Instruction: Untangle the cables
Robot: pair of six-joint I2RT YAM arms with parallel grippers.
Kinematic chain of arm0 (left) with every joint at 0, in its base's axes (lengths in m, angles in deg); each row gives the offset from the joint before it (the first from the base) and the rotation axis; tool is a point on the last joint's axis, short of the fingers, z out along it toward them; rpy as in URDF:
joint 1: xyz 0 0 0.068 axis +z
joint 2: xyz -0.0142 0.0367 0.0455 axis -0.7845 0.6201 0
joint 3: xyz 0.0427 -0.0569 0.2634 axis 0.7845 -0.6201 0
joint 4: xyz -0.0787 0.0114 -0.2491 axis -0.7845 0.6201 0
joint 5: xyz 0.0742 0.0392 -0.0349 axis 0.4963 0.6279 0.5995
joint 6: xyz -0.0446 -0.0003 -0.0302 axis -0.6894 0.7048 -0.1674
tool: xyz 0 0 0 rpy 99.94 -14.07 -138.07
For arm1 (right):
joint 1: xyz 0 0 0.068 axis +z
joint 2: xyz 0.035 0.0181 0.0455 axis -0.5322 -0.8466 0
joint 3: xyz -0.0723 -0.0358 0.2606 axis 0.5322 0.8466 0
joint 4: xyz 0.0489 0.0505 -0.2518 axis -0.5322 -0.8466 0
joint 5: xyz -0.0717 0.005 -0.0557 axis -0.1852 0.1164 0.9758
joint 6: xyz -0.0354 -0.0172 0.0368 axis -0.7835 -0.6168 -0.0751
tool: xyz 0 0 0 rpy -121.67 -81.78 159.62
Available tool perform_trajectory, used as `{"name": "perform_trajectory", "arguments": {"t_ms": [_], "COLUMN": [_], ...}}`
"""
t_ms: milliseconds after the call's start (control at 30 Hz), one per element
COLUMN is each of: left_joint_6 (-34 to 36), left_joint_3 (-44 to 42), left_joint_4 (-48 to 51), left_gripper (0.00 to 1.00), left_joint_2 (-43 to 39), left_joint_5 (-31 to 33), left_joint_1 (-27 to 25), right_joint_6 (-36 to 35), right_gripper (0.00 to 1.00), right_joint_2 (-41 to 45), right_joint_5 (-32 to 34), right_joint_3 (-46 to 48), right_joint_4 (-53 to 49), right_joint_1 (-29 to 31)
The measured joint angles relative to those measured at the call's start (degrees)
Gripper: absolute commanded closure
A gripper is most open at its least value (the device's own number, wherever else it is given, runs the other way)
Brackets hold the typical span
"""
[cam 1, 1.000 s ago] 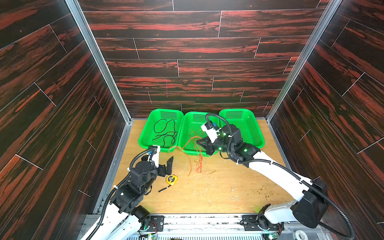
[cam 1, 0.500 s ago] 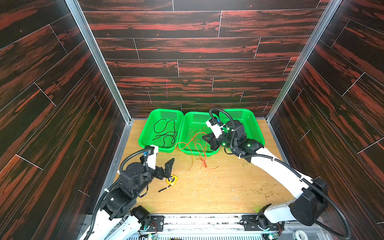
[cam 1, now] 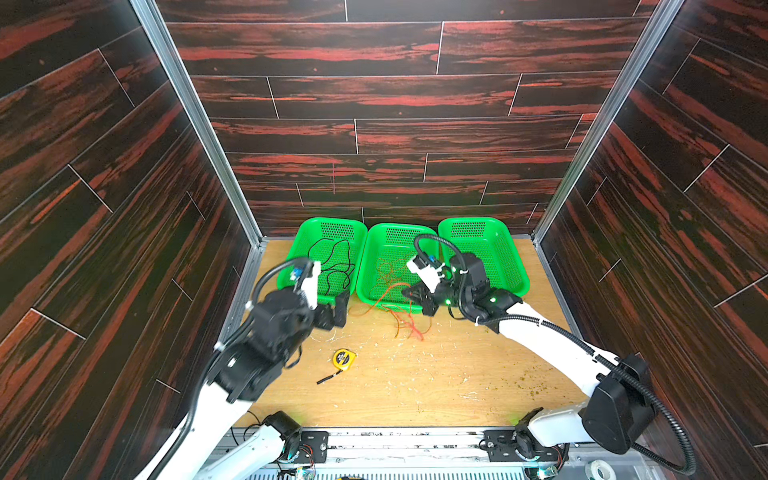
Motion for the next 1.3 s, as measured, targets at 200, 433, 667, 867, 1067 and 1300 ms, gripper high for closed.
{"name": "perform_trajectory", "arguments": {"t_ms": [200, 433, 667, 867, 1067, 1300], "left_joint_6": [2.25, 9.35, 17.51, 24.85, 29.73, 29.97], "left_joint_3": [-0.59, -9.03, -11.72, -13.09, -13.73, -15.91], "left_joint_4": [-2.97, -10.95, -11.52, -12.02, -12.44, -13.75], "left_gripper": [0.17, 0.24, 0.23, 0.2, 0.24, 0.24], "left_joint_2": [5.25, 8.11, 10.1, 11.15, 13.75, 14.23], "left_joint_5": [-2.08, -13.25, -25.2, -29.92, -33.42, -36.52], "left_joint_1": [3.39, 4.5, 4.5, 4.5, 4.35, 2.75], "right_joint_6": [-2.73, -6.27, -8.7, -10.71, -11.41, -11.41], "right_gripper": [1.0, 1.0, 1.0, 1.0, 1.0, 1.0], "right_joint_2": [3.52, 4.2, 4.22, 4.22, 4.22, 4.22], "right_joint_5": [-5.66, -11.32, -14.36, -15.5, -15.58, -15.17], "right_joint_3": [1.97, 2.03, 2.1, 2.1, 2.1, 2.1], "right_joint_4": [1.6, 1.79, 1.84, 1.2, 0.33, 0.31], "right_joint_1": [0.09, 1.4, 2.21, 3.21, 4.68, 5.11]}}
